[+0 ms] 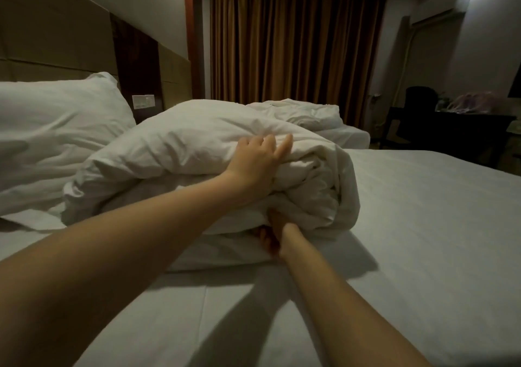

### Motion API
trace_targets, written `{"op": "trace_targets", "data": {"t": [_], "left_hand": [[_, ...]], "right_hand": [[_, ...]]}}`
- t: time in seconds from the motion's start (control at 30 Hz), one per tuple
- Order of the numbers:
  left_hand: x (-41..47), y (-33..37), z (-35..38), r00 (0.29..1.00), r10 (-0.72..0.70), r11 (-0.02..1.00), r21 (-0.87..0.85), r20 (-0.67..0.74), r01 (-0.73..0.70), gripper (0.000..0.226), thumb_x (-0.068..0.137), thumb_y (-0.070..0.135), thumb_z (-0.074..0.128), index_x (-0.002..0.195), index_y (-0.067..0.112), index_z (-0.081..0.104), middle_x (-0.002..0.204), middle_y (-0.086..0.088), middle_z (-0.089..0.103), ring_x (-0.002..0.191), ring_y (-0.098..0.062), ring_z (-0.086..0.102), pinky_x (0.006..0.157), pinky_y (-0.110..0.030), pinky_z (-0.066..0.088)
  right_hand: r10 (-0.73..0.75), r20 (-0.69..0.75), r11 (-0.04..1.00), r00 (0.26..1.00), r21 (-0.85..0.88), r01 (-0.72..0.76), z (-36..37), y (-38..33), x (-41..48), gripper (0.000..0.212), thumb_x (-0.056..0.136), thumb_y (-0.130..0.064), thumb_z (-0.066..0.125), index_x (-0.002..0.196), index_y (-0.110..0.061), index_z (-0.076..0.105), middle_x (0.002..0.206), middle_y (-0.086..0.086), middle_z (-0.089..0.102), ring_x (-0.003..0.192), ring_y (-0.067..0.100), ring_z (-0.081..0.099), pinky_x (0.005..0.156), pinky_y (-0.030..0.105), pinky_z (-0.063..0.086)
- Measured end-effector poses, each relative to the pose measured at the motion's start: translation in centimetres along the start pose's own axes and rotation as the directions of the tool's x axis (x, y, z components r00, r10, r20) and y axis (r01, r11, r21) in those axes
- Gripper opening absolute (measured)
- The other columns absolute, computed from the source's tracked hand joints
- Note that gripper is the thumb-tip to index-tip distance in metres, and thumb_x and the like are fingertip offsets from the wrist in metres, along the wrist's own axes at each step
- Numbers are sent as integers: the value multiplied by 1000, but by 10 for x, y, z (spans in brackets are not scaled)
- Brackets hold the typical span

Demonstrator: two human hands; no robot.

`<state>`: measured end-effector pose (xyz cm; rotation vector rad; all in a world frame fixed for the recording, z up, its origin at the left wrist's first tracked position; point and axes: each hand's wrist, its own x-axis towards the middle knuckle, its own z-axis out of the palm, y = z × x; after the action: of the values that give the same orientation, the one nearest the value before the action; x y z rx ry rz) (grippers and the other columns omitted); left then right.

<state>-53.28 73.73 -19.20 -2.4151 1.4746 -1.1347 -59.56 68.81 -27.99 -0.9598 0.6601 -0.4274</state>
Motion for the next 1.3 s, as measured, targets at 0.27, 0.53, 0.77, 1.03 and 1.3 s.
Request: {"op": "trace_targets", "data": {"t": [0.27, 0.53, 0.77, 1.03, 1.3], "left_hand": [[28, -20, -58, 993, 99, 962, -249, -64, -112, 37, 90, 30, 56, 125, 21, 49, 119, -4, 55, 100, -23, 57, 73, -34, 47], [-4, 3, -24, 971, 194, 952, -213, -139, -221, 22, 93, 14, 49, 115, 13, 54, 101, -7, 57, 87, -23, 53, 62, -32, 39], [-20, -7, -13, 896, 242, 896, -269, -372, -354, 21, 64, -7, 72, 75, 5, 57, 58, -10, 49, 48, -17, 34, 43, -23, 27], [-82, -45, 8, 926, 201, 965, -99, -320, -244, 62, 79, 52, 44, 134, 22, 39, 127, -11, 53, 111, -28, 51, 91, -39, 43], [-209, -126, 46, 951, 108, 983, 173, -289, -59, 78, 81, 48, 56, 148, 29, 21, 150, -18, 20, 140, -36, 22, 111, -59, 18]], "right_hand": [[-384, -233, 923, 894, -89, 373, -52, 27, -12, 35, 86, -50, 55, 94, -16, 62, 86, 4, 61, 76, 21, 58, 67, 29, 54], [-135, -102, 989, 986, -78, 127, -51, 42, -30, 43, 95, -36, 54, 58, -16, 46, 43, -2, 40, 27, 5, 31, 31, 15, 23], [-11, -62, 972, 998, -236, -4, -19, 61, -37, 40, 90, -47, 58, 79, -8, 57, 60, 7, 54, 43, 17, 46, 40, 19, 39], [108, 173, 939, 979, -341, -43, 26, 81, -47, 30, 99, -43, 38, 86, -21, 54, 67, 3, 56, 54, 12, 50, 47, 18, 39], [265, 255, 936, 930, -299, -185, 81, 113, -51, 48, 95, -55, 39, 90, -12, 60, 65, 8, 62, 53, 15, 55, 39, 17, 39]]}}
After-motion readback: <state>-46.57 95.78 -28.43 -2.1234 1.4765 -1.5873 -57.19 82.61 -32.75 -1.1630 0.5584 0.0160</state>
